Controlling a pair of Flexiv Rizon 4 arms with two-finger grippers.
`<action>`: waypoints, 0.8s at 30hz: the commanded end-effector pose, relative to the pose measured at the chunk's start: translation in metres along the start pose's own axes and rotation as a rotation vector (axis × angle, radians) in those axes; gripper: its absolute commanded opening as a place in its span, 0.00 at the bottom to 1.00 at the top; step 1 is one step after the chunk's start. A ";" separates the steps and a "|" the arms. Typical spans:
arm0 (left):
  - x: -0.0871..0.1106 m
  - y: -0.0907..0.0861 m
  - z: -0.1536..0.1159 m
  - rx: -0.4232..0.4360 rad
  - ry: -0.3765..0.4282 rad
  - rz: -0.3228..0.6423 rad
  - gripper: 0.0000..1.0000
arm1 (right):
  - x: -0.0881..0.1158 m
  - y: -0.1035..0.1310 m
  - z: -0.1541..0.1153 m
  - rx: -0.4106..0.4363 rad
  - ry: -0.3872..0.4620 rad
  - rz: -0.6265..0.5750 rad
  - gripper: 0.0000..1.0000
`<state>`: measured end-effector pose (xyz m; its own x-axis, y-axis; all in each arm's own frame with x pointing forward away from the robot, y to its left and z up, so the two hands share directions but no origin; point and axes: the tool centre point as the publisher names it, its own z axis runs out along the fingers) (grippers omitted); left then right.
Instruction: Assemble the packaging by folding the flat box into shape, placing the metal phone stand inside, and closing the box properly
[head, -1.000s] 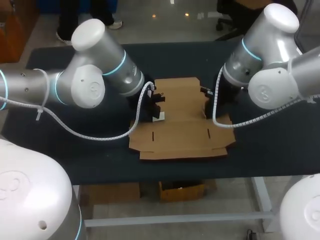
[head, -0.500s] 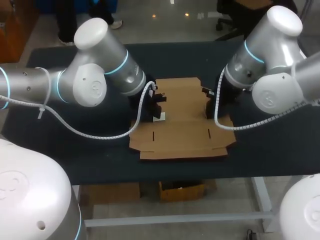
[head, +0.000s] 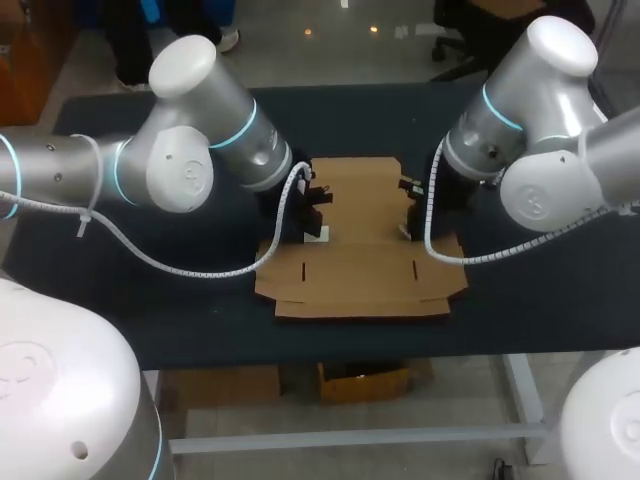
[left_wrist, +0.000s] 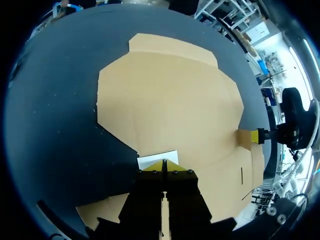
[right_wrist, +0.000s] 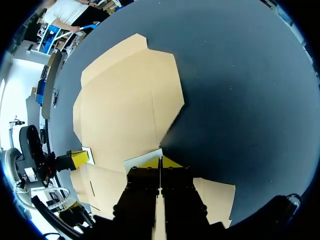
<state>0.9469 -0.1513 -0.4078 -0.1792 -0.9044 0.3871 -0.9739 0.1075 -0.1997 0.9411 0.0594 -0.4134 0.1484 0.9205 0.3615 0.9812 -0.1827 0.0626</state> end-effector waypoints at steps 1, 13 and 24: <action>0.001 0.000 0.004 -0.001 -0.006 -0.001 0.00 | 0.007 0.002 0.006 0.016 -0.007 -0.003 0.00; -0.002 0.002 0.005 -0.004 -0.002 -0.006 0.00 | 0.013 0.000 0.010 0.022 -0.019 -0.013 0.00; -0.003 0.002 0.005 -0.006 -0.004 -0.007 0.00 | 0.011 -0.002 0.019 0.047 -0.028 -0.013 0.00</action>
<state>0.9462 -0.1490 -0.4092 -0.1732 -0.9041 0.3906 -0.9758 0.1038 -0.1924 0.9400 0.0730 -0.4219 0.1381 0.9311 0.3376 0.9865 -0.1594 0.0361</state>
